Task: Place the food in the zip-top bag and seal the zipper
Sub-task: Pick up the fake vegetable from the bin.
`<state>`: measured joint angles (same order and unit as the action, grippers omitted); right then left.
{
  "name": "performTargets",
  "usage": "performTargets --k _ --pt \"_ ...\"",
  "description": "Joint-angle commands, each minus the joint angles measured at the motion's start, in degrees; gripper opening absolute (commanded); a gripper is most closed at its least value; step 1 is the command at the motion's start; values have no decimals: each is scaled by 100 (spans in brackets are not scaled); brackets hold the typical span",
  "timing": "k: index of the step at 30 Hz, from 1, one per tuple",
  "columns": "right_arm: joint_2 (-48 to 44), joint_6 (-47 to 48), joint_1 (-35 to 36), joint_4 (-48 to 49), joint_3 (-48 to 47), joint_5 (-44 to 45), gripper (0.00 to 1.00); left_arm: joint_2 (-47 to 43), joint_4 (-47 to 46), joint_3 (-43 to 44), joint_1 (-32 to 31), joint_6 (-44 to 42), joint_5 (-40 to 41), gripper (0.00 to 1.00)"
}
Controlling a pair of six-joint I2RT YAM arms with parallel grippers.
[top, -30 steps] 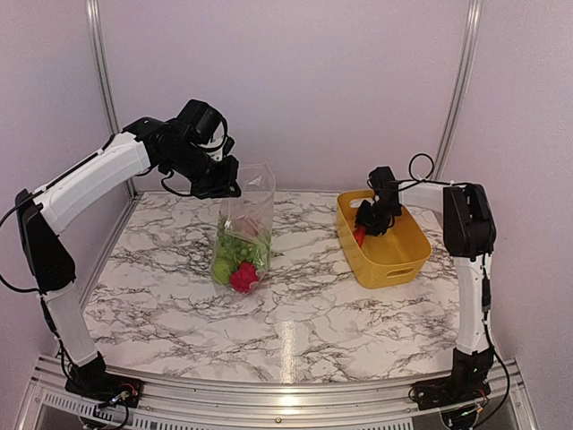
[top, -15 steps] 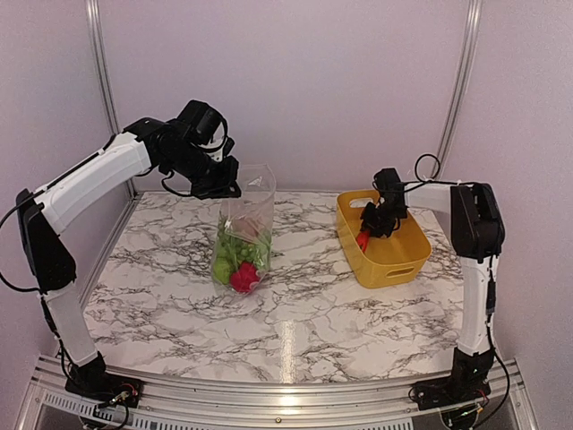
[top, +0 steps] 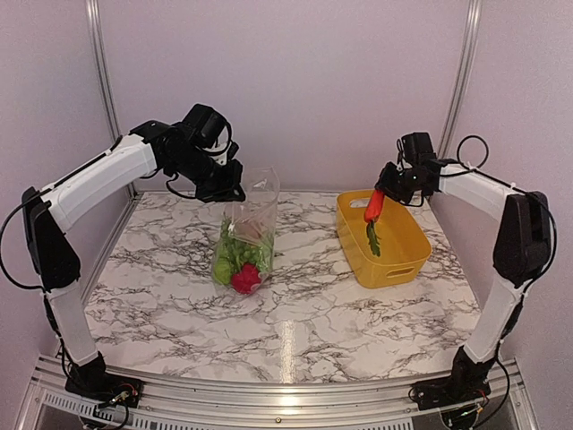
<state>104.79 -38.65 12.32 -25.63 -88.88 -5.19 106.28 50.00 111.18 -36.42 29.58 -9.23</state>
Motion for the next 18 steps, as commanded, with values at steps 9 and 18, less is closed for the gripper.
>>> performTargets --k 9,18 --pt "-861 114 461 1293 -183 -228 0 138 -98 140 39 136 -248 0" --pt "-1018 145 1284 2646 -237 -333 0 95 -141 124 39 188 -308 0"
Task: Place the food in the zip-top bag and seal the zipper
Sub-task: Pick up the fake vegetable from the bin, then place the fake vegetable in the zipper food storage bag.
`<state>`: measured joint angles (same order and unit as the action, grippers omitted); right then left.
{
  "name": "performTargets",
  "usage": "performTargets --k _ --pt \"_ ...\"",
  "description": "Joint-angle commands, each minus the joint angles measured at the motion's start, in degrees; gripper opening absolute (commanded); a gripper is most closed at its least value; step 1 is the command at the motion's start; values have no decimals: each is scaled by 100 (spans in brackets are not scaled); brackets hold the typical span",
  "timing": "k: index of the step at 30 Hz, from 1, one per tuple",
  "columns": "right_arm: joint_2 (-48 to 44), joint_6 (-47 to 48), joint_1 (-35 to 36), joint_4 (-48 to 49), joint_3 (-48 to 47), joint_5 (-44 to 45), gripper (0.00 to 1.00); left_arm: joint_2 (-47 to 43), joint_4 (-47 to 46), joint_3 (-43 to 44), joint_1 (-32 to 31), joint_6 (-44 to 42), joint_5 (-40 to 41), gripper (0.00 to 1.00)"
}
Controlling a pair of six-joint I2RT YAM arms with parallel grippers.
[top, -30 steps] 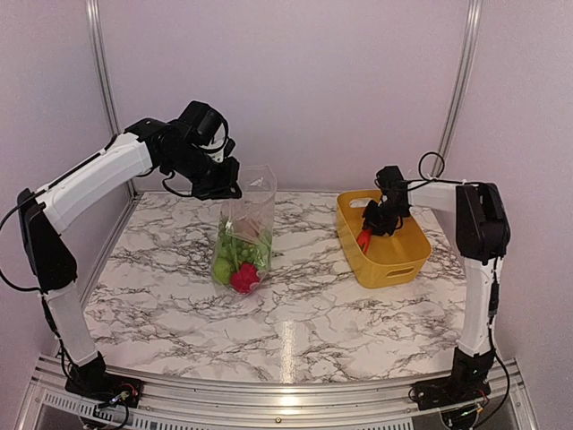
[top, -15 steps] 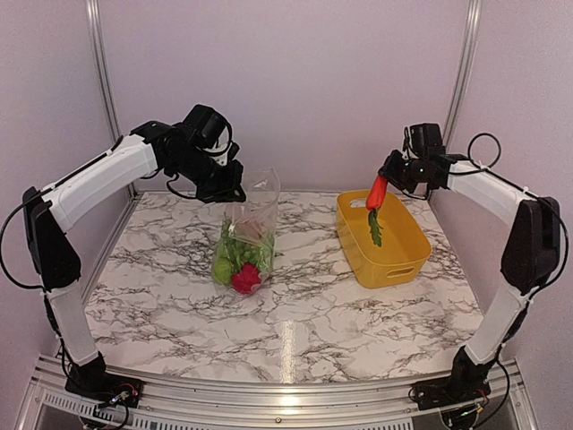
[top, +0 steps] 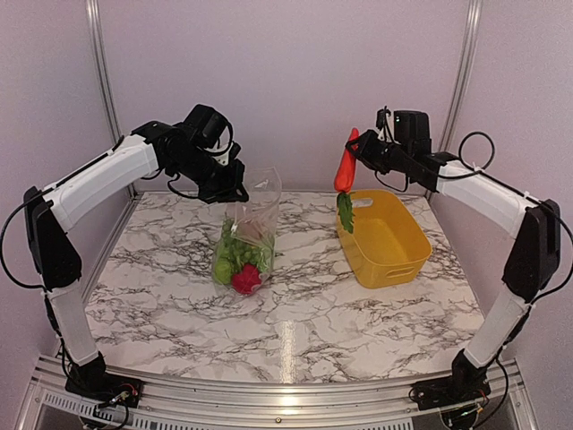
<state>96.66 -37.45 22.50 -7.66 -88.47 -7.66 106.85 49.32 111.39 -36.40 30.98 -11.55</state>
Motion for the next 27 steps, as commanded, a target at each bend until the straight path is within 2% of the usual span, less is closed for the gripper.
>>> performTargets --k 1,12,17,27 --pt "-182 -3 339 952 -327 -82 0 31 -79 95 37 56 -82 0" --pt "602 -174 1137 1368 -1281 -44 0 3 -247 111 37 242 -291 0" --pt "950 -16 1384 1842 -1613 -142 0 -14 -248 53 37 218 -316 0" --pt "1779 -87 1514 2387 -2107 -116 0 -36 -274 106 84 304 -451 0"
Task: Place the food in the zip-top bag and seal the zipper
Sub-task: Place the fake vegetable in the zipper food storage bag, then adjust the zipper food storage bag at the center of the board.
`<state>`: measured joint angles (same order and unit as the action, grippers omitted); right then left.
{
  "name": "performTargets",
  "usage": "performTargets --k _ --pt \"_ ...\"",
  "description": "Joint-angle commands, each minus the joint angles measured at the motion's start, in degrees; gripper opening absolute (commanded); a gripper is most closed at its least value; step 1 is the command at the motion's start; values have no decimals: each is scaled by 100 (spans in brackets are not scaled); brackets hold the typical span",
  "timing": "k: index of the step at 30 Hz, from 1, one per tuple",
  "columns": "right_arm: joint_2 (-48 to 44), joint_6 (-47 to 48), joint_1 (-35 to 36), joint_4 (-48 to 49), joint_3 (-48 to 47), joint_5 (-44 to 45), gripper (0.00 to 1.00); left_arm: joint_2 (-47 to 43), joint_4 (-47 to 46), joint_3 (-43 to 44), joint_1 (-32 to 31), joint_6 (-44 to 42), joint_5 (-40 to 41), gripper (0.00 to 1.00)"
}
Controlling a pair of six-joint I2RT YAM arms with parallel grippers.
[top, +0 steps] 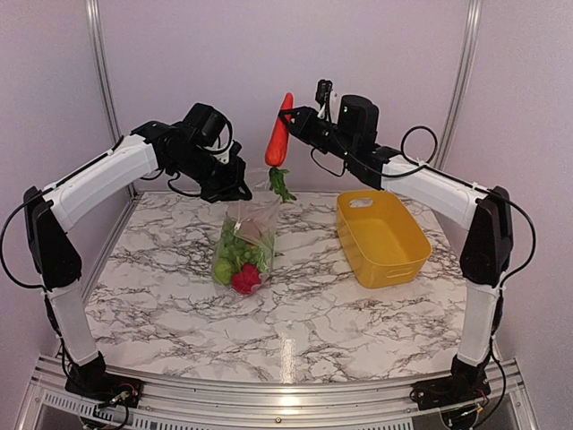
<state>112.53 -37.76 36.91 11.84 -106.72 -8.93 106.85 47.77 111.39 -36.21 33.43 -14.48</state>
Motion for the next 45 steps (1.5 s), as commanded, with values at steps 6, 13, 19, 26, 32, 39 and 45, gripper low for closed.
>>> performTargets --k 6,13,19,26,32,39,45 --pt "527 -115 146 638 -406 0 0 -126 -119 33 130 116 -191 0" --pt "563 -27 369 690 -29 -175 0 -236 -130 16 257 163 -161 0" --pt "199 432 683 395 610 -83 7 -275 -158 58 331 214 -160 0" --pt "-568 729 696 193 1451 -95 28 -305 -202 78 369 216 -109 0" --pt "-965 1164 688 -549 1425 -220 50 -385 -244 -123 373 174 -32 0" --pt "-1153 1545 568 -1154 1249 -69 48 -504 -382 -349 374 224 -30 0" --pt "-582 1482 408 -2329 569 -56 47 -529 -407 -403 370 206 -163 0"
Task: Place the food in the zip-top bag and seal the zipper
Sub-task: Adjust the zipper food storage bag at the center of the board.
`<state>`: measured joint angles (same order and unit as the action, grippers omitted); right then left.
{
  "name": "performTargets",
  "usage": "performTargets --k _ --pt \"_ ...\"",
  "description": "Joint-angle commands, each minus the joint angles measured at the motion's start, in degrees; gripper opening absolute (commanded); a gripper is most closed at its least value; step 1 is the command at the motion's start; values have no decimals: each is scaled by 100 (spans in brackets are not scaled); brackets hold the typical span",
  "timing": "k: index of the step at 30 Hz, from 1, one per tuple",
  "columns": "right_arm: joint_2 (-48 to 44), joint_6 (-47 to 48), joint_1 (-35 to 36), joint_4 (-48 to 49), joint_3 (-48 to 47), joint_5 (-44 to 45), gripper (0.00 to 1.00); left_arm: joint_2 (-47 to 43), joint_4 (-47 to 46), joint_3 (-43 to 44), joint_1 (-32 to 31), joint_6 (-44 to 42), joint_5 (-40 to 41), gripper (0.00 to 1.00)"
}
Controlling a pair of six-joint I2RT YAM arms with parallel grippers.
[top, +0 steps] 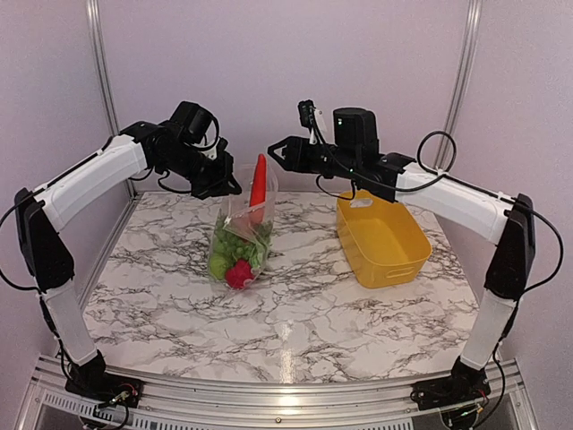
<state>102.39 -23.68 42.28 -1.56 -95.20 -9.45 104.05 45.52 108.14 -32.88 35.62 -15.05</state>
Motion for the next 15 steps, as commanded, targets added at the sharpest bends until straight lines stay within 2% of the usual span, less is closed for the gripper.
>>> performTargets --k 1,6,10,15 --pt "565 72 -132 -1130 -717 -76 47 -252 -184 -82 38 -12 -126 0" --pt "1069 -103 -126 -1794 -1217 -252 45 -275 -210 -121 37 -31 -179 0" --pt "1179 -149 -123 -1929 -1317 -313 45 -306 -209 -158 37 -31 -190 0" --pt "1273 -163 -124 -2155 -1480 -362 29 -330 -210 -191 41 -34 -181 0"
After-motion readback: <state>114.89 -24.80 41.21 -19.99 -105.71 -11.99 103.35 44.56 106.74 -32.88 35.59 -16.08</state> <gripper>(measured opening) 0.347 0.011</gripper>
